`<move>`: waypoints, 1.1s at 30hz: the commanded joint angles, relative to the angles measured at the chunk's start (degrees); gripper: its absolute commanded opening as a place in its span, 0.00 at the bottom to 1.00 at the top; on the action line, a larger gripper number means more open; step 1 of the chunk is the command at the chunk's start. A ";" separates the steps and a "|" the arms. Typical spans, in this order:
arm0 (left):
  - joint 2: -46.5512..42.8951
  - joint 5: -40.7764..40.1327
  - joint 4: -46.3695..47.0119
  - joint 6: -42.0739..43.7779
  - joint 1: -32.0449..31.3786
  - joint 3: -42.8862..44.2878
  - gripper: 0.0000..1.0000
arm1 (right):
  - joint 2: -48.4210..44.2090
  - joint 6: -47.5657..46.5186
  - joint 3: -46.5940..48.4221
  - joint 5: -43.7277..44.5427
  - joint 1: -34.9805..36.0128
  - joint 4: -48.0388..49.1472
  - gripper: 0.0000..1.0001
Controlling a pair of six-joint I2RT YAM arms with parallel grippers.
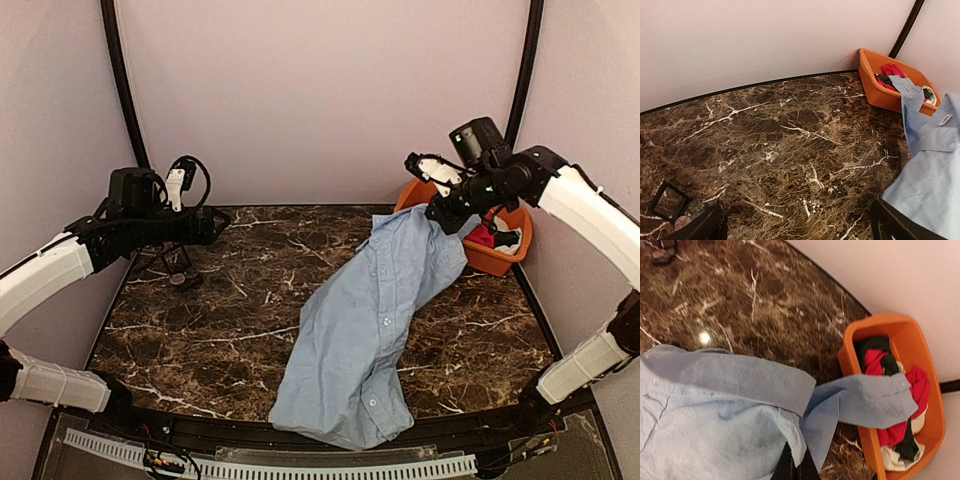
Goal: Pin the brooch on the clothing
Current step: Pick up the crumpled clothing from the center of the board, then pick up the crumped clothing from the center of the board.
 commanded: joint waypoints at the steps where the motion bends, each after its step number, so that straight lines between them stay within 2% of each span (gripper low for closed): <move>1: 4.57 7.39 0.58 2.05 0.16 7.00 0.99 | 3.77 5.10 -4.49 12.67 0.06 -6.98 0.00; 5: 11.00 10.97 1.93 1.89 -0.46 10.63 0.99 | 5.94 8.26 -8.65 18.73 -0.22 -9.27 0.00; 9: 19.92 13.86 4.49 3.76 -2.42 12.89 0.99 | 5.93 9.11 -9.68 20.89 -1.66 -9.57 0.00; 14: 39.50 18.09 -1.92 9.07 -7.50 23.67 0.99 | 4.80 8.96 -10.05 20.38 -1.88 -9.08 0.00; 19: 51.83 24.12 -4.15 8.19 -11.17 29.33 0.99 | 2.93 9.15 -10.82 20.42 -1.94 -8.78 0.00; 26: 59.17 32.76 -4.12 6.20 -15.21 34.34 0.99 | 2.07 9.07 -10.87 20.03 -1.96 -8.52 0.00; 33: 60.44 43.82 5.11 -1.58 -16.19 30.20 0.99 | 2.64 9.72 -10.96 20.10 -1.96 -8.67 0.00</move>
